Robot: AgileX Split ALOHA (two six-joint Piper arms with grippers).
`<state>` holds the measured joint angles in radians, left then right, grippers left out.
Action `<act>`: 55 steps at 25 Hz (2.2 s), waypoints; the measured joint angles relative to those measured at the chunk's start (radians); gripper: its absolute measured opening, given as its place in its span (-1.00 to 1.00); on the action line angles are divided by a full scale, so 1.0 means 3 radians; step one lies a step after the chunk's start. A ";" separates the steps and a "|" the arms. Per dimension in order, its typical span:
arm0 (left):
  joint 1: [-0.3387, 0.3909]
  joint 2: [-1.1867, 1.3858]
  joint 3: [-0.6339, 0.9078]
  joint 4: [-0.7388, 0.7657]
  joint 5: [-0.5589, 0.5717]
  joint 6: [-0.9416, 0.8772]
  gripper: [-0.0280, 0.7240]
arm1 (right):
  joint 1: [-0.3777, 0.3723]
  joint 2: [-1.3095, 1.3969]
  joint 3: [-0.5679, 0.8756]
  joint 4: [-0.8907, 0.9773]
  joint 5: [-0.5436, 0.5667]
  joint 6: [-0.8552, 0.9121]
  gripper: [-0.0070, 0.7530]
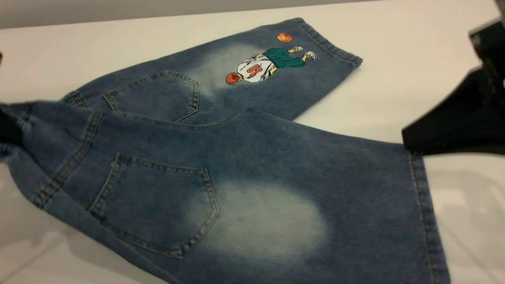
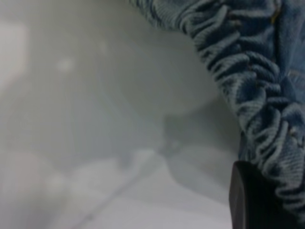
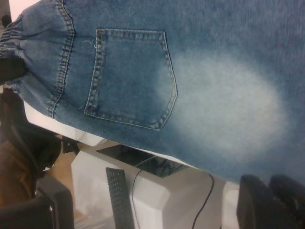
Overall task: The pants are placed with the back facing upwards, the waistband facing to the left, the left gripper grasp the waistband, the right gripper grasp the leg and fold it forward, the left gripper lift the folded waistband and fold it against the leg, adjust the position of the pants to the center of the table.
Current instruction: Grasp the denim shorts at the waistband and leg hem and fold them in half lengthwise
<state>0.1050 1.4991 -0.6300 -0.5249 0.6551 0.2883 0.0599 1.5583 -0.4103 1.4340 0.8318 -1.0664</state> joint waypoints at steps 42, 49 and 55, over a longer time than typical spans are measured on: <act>0.0000 0.0015 -0.0003 -0.0006 -0.0055 0.0146 -0.60 | 0.1772 0.1166 -0.0135 -0.0686 -0.2536 0.0349 0.27; 0.0000 0.0015 -0.0003 -0.0006 -0.0064 0.0146 -0.60 | 0.1772 0.1175 -0.0304 -0.0693 -0.2180 0.0310 0.27; 0.0000 0.0015 -0.0003 -0.0006 -0.0058 0.0144 -0.60 | 0.1772 0.1202 -0.0361 -0.0636 -0.2033 0.0216 0.26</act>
<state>0.1050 1.5036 -0.6309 -0.5266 0.6376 0.3314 0.5916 1.9188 -0.5186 1.2431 0.2220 -1.0014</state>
